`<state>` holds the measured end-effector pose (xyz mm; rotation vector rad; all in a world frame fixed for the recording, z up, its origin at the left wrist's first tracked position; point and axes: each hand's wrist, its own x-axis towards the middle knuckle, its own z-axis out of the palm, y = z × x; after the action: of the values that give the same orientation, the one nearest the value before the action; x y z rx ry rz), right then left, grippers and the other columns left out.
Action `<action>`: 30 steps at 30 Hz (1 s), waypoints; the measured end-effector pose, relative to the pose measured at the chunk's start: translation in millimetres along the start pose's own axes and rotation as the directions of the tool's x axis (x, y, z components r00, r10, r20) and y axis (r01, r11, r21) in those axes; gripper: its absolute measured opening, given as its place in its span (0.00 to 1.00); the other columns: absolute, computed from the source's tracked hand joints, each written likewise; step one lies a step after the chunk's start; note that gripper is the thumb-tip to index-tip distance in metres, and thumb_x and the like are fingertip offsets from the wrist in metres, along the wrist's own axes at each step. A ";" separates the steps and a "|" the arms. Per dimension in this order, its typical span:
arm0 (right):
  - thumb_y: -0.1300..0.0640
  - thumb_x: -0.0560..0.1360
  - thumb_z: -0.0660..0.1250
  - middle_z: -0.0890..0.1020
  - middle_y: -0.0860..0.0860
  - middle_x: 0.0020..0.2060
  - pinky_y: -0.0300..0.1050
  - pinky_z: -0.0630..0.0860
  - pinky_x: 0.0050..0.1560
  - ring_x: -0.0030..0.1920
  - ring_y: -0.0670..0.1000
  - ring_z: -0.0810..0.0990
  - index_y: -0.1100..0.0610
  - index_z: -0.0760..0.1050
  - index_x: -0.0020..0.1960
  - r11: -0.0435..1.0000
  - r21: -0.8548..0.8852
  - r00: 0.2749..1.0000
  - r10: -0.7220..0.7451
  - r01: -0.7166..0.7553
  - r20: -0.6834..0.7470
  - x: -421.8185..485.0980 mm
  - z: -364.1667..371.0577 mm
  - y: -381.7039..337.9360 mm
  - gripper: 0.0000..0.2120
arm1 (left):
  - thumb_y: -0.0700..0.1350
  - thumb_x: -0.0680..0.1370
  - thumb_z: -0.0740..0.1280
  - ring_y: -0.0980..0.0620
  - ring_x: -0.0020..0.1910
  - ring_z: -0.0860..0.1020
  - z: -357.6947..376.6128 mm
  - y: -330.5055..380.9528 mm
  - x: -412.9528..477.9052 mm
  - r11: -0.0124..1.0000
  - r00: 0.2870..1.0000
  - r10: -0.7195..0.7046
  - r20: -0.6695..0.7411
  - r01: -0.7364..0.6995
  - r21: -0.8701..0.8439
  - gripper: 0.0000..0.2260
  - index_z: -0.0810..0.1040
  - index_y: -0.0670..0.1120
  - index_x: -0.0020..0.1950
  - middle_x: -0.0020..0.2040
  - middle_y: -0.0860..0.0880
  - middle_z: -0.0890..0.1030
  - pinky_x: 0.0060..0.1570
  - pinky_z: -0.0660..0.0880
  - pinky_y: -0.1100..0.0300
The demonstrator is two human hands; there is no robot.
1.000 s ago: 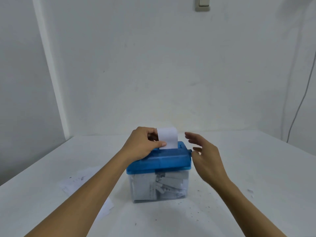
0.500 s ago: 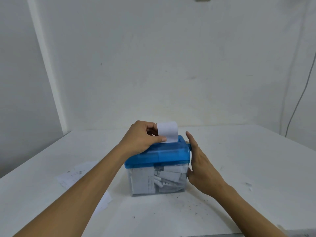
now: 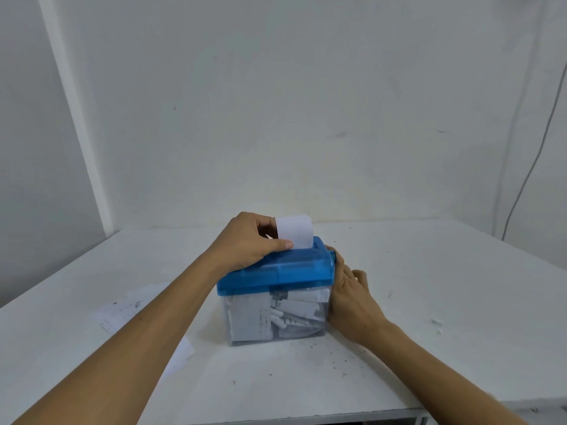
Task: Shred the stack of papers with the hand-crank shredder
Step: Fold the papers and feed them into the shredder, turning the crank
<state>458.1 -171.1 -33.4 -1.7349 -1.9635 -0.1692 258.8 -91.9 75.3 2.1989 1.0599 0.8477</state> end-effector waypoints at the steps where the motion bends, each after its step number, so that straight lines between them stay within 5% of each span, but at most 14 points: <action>1: 0.45 0.81 0.59 0.64 0.46 0.70 0.46 0.60 0.69 0.62 0.46 0.70 0.52 0.46 0.80 1.000 -0.004 1.000 0.013 -0.013 0.020 0.4 -2.5 -1.6 0.35 | 0.53 0.73 0.77 0.58 0.42 0.80 -1.1 0.4 0.2 1.000 1.000 0.001 0.009 -0.001 0.017 0.07 0.83 0.56 0.50 0.43 0.61 0.83 0.39 0.72 0.66; 6: 0.56 0.82 0.55 0.77 0.47 0.46 0.46 0.70 0.59 0.41 0.48 0.75 0.60 0.42 0.79 0.985 -0.138 0.987 0.118 -0.102 0.108 -3.6 -10.8 -9.0 0.31 | 0.69 0.65 0.75 0.59 0.54 0.75 -1.0 1.0 1.9 0.971 0.994 -0.022 0.108 -0.004 0.239 0.28 0.76 0.59 0.61 0.56 0.61 0.76 0.50 0.74 0.62; 8: 0.57 0.82 0.56 0.78 0.49 0.46 0.46 0.77 0.55 0.41 0.49 0.77 0.60 0.38 0.79 0.974 -0.174 0.974 0.171 -0.145 0.145 -4.9 -14.6 -10.8 0.34 | 0.75 0.62 0.72 0.55 0.57 0.75 2.5 1.4 0.0 0.951 0.990 -0.051 0.130 0.008 0.309 0.37 0.74 0.58 0.65 0.59 0.59 0.75 0.57 0.76 0.54; 14: 0.56 0.80 0.65 0.78 0.49 0.47 0.43 0.79 0.42 0.42 0.49 0.78 0.55 0.49 0.74 0.961 -0.166 0.923 0.262 -0.222 0.283 -9.4 -47.0 -27.5 0.31 | 0.82 0.58 0.64 0.56 0.48 0.77 1.7 3.9 -2.8 0.892 0.983 -0.106 0.147 0.029 0.451 0.36 0.77 0.59 0.55 0.50 0.60 0.79 0.52 0.78 0.51; 17: 0.58 0.78 0.65 0.74 0.48 0.45 0.39 0.73 0.36 0.40 0.47 0.74 0.55 0.61 0.64 0.938 -0.275 0.875 0.307 -0.211 0.375 -5.7 -74.4 -39.8 0.19 | 0.83 0.55 0.64 0.55 0.46 0.78 2.7 3.4 -3.8 0.910 0.983 -0.098 0.156 0.025 0.414 0.37 0.78 0.59 0.53 0.48 0.59 0.80 0.50 0.78 0.51; 20: 0.60 0.76 0.64 0.73 0.49 0.40 0.40 0.70 0.37 0.37 0.49 0.73 0.56 0.70 0.50 0.916 -0.370 0.750 0.352 -0.154 0.560 20.4 -103.9 -46.7 0.04 | 0.82 0.55 0.65 0.54 0.44 0.78 2.0 4.5 -4.3 0.922 0.981 -0.099 0.164 0.028 0.387 0.37 0.79 0.57 0.52 0.46 0.56 0.81 0.46 0.76 0.53; 23: 0.60 0.77 0.69 0.66 0.49 0.27 0.39 0.62 0.27 0.25 0.48 0.62 0.56 0.67 0.37 0.926 -0.315 0.483 0.377 -0.208 0.791 60.1 -134.0 -41.5 0.13 | 0.80 0.57 0.68 0.52 0.38 0.75 2.7 4.0 -5.5 0.935 0.982 -0.094 0.164 0.030 0.354 0.35 0.80 0.52 0.48 0.42 0.51 0.81 0.40 0.71 0.54; 26: 0.56 0.78 0.70 0.62 0.48 0.26 0.37 0.58 0.27 0.26 0.47 0.57 0.56 0.73 0.38 0.936 -0.258 0.301 0.324 -0.237 0.897 88.0 -157.5 -36.6 0.11 | 0.79 0.58 0.70 0.54 0.45 0.79 4.4 3.8 -5.8 0.945 0.979 -0.104 0.173 0.043 0.325 0.33 0.80 0.59 0.53 0.45 0.58 0.82 0.50 0.79 0.52; 30: 0.49 0.75 0.72 0.62 0.49 0.27 0.37 0.60 0.28 0.26 0.47 0.59 0.59 0.83 0.54 0.947 -0.182 0.283 0.256 -0.264 0.924 101.1 -160.0 -24.0 0.14 | 0.78 0.58 0.70 0.56 0.48 0.79 5.2 4.2 -2.9 0.941 0.982 -0.097 0.164 0.036 0.337 0.36 0.79 0.60 0.60 0.50 0.60 0.81 0.54 0.79 0.51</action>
<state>476.1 -151.8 155.5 -2.4032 -2.2527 1.3097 263.2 -97.5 73.9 2.4437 1.2538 0.4540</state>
